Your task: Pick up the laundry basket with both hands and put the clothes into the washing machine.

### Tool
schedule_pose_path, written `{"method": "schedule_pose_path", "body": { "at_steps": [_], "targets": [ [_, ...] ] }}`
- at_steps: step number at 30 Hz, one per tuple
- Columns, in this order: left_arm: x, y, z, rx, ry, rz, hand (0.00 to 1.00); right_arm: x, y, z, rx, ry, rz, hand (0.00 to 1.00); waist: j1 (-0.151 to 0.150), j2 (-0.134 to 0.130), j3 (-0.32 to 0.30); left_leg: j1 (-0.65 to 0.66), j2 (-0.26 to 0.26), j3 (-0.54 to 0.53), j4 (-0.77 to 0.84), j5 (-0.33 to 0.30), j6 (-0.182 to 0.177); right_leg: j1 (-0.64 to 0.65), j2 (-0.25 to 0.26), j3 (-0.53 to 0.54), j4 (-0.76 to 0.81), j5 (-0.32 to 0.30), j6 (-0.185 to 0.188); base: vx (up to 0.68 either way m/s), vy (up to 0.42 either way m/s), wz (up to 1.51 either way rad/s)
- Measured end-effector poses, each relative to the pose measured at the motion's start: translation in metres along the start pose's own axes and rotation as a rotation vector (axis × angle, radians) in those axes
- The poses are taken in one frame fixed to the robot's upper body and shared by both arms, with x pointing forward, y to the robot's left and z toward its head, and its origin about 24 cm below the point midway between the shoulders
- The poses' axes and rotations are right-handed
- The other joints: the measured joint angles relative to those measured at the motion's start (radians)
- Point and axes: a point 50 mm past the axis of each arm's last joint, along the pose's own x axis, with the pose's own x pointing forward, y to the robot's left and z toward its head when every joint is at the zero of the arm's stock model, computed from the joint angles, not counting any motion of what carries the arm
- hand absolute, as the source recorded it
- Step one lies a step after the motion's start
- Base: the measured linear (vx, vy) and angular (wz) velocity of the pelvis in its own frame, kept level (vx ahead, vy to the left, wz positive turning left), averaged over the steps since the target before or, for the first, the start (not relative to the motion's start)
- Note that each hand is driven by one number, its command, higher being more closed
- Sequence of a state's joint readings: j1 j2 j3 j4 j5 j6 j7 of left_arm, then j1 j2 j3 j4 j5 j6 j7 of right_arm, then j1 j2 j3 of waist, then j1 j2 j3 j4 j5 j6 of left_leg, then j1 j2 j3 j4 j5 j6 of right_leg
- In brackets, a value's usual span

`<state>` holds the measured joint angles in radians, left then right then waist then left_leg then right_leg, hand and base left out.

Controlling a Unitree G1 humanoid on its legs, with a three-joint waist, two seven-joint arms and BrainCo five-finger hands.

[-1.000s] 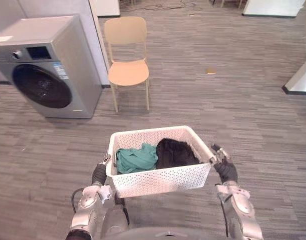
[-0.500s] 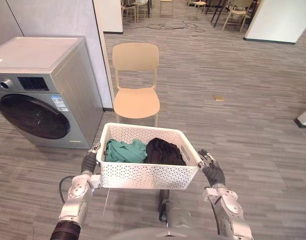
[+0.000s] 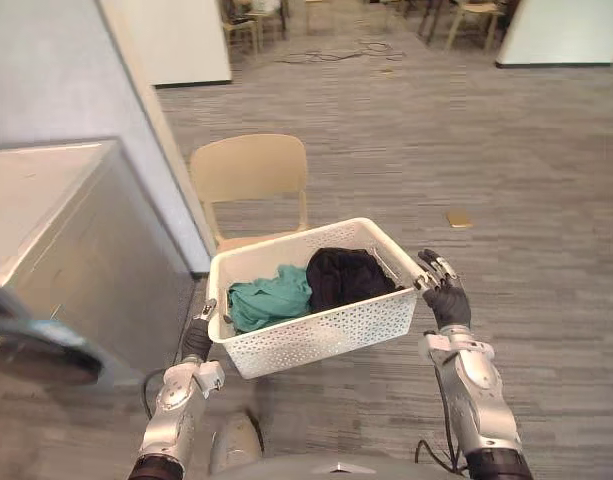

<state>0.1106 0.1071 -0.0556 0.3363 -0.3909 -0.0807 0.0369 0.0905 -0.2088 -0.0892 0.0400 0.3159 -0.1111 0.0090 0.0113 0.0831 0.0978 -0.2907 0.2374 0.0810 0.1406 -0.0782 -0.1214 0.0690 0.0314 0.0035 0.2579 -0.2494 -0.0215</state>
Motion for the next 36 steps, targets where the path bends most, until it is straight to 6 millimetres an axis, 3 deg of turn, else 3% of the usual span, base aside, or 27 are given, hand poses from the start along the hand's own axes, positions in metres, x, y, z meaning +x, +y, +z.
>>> {"method": "schedule_pose_path", "body": {
  "at_steps": [1,2,3,4,6,7,8,10,11,12,14,16,17,18,19,20,21,23,25,29,36],
  "targets": [
    [0.0,-0.001,0.0,-0.003,-0.003,-0.002,1.0,0.0,-0.002,-0.002,-0.005,0.01,-0.004,1.0,-0.003,0.005,-0.003,-0.008,0.002,-0.01,-0.032,0.009,-0.014,0.007,0.0,0.014,0.007,-0.018,0.015,0.71,0.388,-0.75],
    [0.0,-0.002,0.001,-0.009,-0.007,-0.002,1.0,-0.001,-0.005,-0.007,-0.013,0.035,-0.011,1.0,-0.002,0.01,-0.008,-0.008,0.001,-0.016,-0.041,0.023,-0.005,0.032,-0.013,0.047,0.033,-0.064,0.047,0.62,0.385,-0.73],
    [0.0,-0.001,0.001,-0.004,-0.006,0.0,1.0,-0.002,-0.006,-0.012,-0.012,0.055,-0.016,1.0,0.004,0.007,-0.025,-0.003,-0.014,-0.011,-0.018,0.119,-0.004,0.042,-0.038,0.077,0.057,-0.105,0.07,0.64,0.431,-1.04],
    [-0.003,0.004,0.0,0.005,0.0,0.009,1.0,-0.005,-0.002,-0.021,0.007,0.09,-0.017,1.0,0.01,-0.04,-0.059,-0.006,-0.057,0.02,0.03,0.21,0.013,0.031,-0.095,0.11,0.101,-0.136,0.099,0.64,0.401,-0.93],
    [-0.003,0.009,0.002,0.022,-0.004,0.018,1.0,-0.008,0.002,-0.03,0.025,0.126,-0.019,1.0,-0.001,-0.1,-0.077,-0.015,-0.116,0.057,0.108,0.197,0.056,-0.005,-0.165,0.119,0.198,-0.127,0.104,0.67,0.395,-0.37],
    [-0.001,0.01,0.008,0.043,-0.019,0.009,1.0,-0.01,0.004,-0.033,0.033,0.137,-0.024,1.0,-0.021,-0.121,-0.078,-0.005,-0.156,0.07,0.151,0.143,0.094,-0.055,-0.203,0.121,0.338,-0.052,0.128,0.56,0.343,0.14],
    [-0.001,0.011,0.011,0.054,-0.027,0.005,1.0,-0.01,0.004,-0.034,0.033,0.14,-0.022,1.0,-0.021,-0.121,-0.078,0.016,-0.167,0.082,0.151,0.124,0.118,-0.096,-0.21,0.123,0.434,0.028,0.142,0.54,0.327,0.12],
    [-0.002,0.016,0.016,0.079,-0.044,0.007,1.0,-0.011,0.008,-0.039,0.038,0.168,-0.009,1.0,-0.004,-0.117,-0.073,0.118,-0.172,0.114,0.104,0.104,0.148,-0.163,-0.225,0.111,0.616,0.121,0.163,0.42,0.226,-0.2],
    [-0.002,0.017,0.018,0.084,-0.05,0.009,1.0,-0.012,0.009,-0.042,0.038,0.18,-0.005,1.0,0.0,-0.114,-0.071,0.154,-0.172,0.118,0.086,0.101,0.151,-0.179,-0.229,0.091,0.658,0.117,0.156,0.43,0.209,-0.39],
    [-0.005,0.019,0.026,0.088,-0.084,0.014,1.0,-0.012,0.013,-0.045,0.034,0.194,0.011,1.0,0.006,-0.104,-0.066,0.24,-0.168,0.134,0.035,0.078,0.142,-0.214,-0.262,0.0,0.72,0.081,0.115,0.19,0.086,-0.3],
    [-0.006,0.021,0.037,0.098,-0.134,0.017,1.0,-0.012,0.018,-0.046,0.015,0.196,0.034,1.0,0.005,-0.094,-0.062,0.279,-0.16,0.154,0.0,0.051,0.124,-0.27,-0.296,-0.084,0.695,0.045,0.083,0.16,0.021,-0.35],
    [-0.007,0.025,0.048,0.113,-0.179,0.022,1.0,-0.012,0.024,-0.046,-0.002,0.198,0.064,1.0,0.003,-0.1,-0.065,0.283,-0.143,0.169,-0.011,0.035,0.114,-0.335,-0.307,-0.165,0.536,0.018,0.077,0.12,-0.091,-0.31],
    [-0.007,0.028,0.051,0.114,-0.188,0.03,1.0,-0.012,0.026,-0.047,-0.003,0.201,0.076,1.0,-0.005,-0.101,-0.065,0.28,-0.13,0.172,-0.015,0.035,0.095,-0.341,-0.304,-0.207,0.37,0.027,0.08,0.11,-0.193,-0.06],
    [-0.007,0.031,0.053,0.123,-0.192,0.036,1.0,-0.013,0.029,-0.048,0.0,0.204,0.083,1.0,-0.013,-0.132,-0.064,0.277,-0.141,0.168,-0.019,0.035,0.066,-0.334,-0.307,-0.218,0.17,0.146,0.072,0.12,-0.223,0.01],
    [-0.007,0.031,0.054,0.127,-0.194,0.036,1.0,-0.013,0.03,-0.048,0.0,0.205,0.085,1.0,-0.014,-0.144,-0.063,0.276,-0.148,0.166,-0.02,0.032,0.061,-0.333,-0.312,-0.214,0.147,0.185,0.071,0.11,-0.279,0.12],
    [-0.007,0.033,0.054,0.126,-0.194,0.044,1.0,-0.014,0.031,-0.049,0.0,0.213,0.09,1.0,-0.013,-0.181,-0.058,0.278,-0.158,0.158,-0.019,0.021,0.027,-0.329,-0.32,-0.203,0.11,0.242,0.13,0.09,-0.275,0.1],
    [-0.009,0.028,0.046,0.085,-0.177,0.049,1.0,-0.014,0.026,-0.049,-0.024,0.217,0.093,1.0,-0.009,-0.135,-0.043,0.271,-0.118,0.138,-0.019,0.022,0.013,-0.3,-0.278,-0.237,0.061,0.245,0.113,0.07,-0.263,0.1],
    [-0.013,0.025,0.04,0.049,-0.169,0.057,1.0,-0.013,0.019,-0.046,-0.061,0.217,0.1,1.0,-0.007,-0.086,-0.038,0.246,-0.069,0.12,-0.022,0.032,-0.002,-0.292,-0.226,-0.276,-0.004,0.254,0.094,0.08,-0.217,0.08],
    [-0.016,0.025,0.039,0.041,-0.173,0.065,1.0,-0.013,0.019,-0.046,-0.072,0.22,0.11,1.0,-0.003,-0.061,-0.032,0.223,-0.046,0.092,-0.043,0.058,-0.009,-0.297,-0.198,-0.313,-0.033,0.262,0.079,0.09,-0.161,0.21],
    [-0.017,0.034,0.042,0.034,-0.193,0.12,1.0,-0.013,0.029,-0.048,-0.071,0.224,0.165,1.0,0.018,-0.049,-0.016,0.18,-0.046,0.057,-0.058,0.096,-0.018,-0.316,-0.204,-0.368,-0.028,0.268,0.069,0.06,-0.038,0.32],
    [-0.026,0.07,0.052,0.032,-0.233,0.268,1.0,0.002,0.072,-0.056,-0.174,0.247,0.357,1.0,0.058,-0.043,0.044,0.131,-0.114,0.037,-0.049,0.098,0.003,-0.346,-0.279,-0.384,0.0,0.278,0.102,-0.01,0.075,0.19]
  ]
}}
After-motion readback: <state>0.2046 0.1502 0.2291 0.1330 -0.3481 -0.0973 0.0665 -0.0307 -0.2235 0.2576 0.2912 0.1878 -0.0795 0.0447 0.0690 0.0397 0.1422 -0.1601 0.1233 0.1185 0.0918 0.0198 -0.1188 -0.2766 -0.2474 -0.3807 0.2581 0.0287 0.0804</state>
